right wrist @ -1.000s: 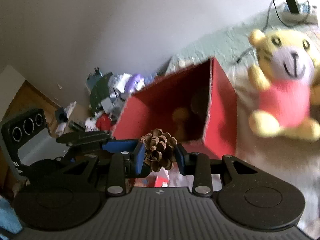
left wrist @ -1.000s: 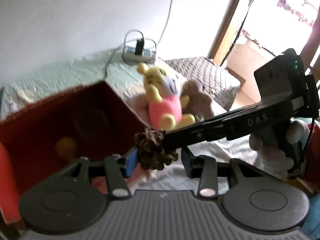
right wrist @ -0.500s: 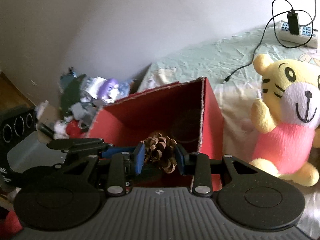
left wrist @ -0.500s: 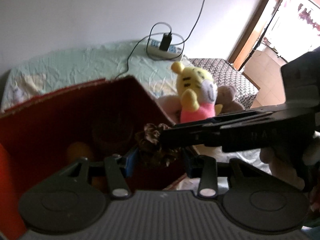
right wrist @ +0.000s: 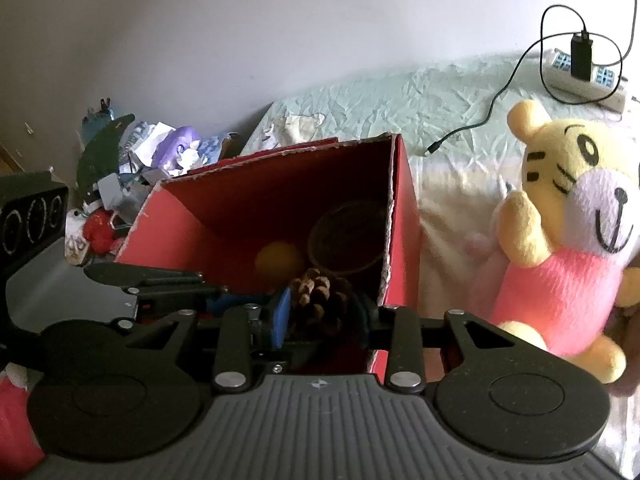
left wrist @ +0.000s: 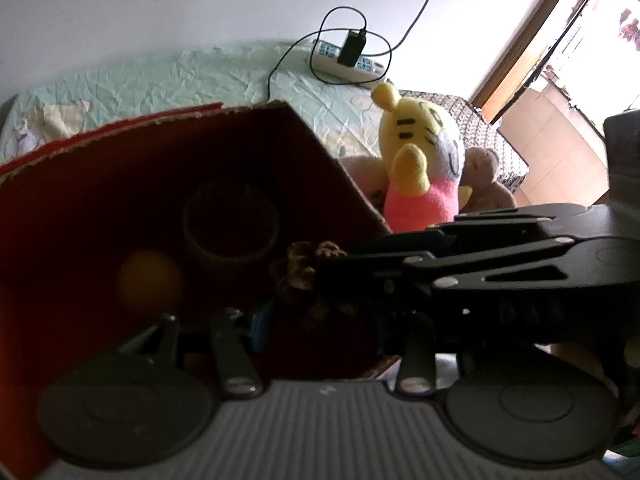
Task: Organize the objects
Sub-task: 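Lower the pine cone into the red box and open the right tool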
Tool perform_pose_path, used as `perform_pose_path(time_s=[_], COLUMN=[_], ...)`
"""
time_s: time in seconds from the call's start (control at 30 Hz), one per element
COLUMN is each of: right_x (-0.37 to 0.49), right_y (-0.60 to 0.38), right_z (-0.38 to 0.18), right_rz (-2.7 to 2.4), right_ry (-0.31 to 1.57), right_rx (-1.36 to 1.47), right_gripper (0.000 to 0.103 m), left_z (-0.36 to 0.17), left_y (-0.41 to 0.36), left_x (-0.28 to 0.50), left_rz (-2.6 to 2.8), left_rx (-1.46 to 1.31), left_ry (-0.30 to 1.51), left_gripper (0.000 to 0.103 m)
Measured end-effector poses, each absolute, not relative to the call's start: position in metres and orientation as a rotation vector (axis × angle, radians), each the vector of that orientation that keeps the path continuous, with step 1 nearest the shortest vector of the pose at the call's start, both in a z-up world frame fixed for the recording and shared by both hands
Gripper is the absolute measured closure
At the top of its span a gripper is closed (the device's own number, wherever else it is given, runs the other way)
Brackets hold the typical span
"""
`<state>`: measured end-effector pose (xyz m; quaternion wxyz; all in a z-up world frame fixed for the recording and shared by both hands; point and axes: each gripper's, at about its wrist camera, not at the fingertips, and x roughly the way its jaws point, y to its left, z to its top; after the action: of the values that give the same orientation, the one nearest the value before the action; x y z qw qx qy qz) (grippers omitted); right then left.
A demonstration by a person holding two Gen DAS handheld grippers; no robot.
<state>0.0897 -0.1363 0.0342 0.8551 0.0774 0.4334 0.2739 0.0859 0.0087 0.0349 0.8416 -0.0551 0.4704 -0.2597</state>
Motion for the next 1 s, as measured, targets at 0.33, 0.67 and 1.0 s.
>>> perform_pose_path(time_s=[0.33,0.67,1.0], right_x=[0.086,0.084,0.082], right_y=[-0.139,-0.14,-0.142], right_z=[0.032,0.03,0.028], right_rz=[0.551,0.554,0.557], right_ry=[0.87,0.843,0.823], right_rx=[0.172,0.192,0.196], right_gripper=[0.068,0.069,0.069], left_z=[0.027,0.03,0.028], left_y=[0.008,0.015,0.018], left_x=[0.089,0.087,0.088], left_rz=[-0.528,-0.454,-0.356], left_rx=[-0.12,-0.083,-0.047], left_ry=[1.023,1.009,1.036], left_gripper=[0.061,0.061,0.061])
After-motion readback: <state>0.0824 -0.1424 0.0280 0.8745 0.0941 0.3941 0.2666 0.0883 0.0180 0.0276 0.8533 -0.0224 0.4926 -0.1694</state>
